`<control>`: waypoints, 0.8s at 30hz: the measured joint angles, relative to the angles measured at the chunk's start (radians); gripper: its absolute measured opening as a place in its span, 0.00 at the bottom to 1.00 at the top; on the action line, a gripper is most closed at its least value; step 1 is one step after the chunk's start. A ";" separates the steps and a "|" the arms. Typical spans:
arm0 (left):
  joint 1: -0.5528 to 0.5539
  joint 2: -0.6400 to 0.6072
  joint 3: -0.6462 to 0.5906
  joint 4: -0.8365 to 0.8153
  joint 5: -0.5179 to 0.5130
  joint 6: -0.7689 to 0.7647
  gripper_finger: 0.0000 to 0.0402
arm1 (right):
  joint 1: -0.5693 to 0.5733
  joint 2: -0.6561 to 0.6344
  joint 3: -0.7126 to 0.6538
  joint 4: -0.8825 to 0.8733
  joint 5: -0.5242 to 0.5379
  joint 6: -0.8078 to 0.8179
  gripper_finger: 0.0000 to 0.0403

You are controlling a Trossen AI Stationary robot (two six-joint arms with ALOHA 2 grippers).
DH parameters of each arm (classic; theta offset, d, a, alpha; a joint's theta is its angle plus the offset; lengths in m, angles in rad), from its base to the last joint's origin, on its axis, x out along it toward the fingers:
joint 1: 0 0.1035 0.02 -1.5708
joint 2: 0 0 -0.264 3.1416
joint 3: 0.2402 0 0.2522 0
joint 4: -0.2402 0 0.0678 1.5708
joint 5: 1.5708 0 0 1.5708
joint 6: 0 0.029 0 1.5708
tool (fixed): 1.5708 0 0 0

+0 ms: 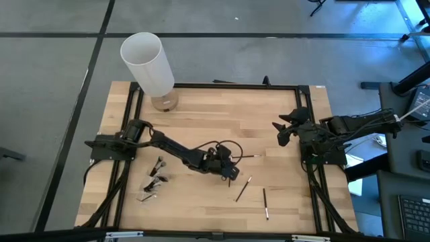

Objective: Put items in baskets/containers
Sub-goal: Put the black eyeshadow brush into the transparent organizer

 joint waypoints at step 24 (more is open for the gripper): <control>0.003 0.000 0.001 -0.046 -0.004 -0.005 0.35 | 0.000 0.113 -0.001 0.050 -0.033 0.074 0.57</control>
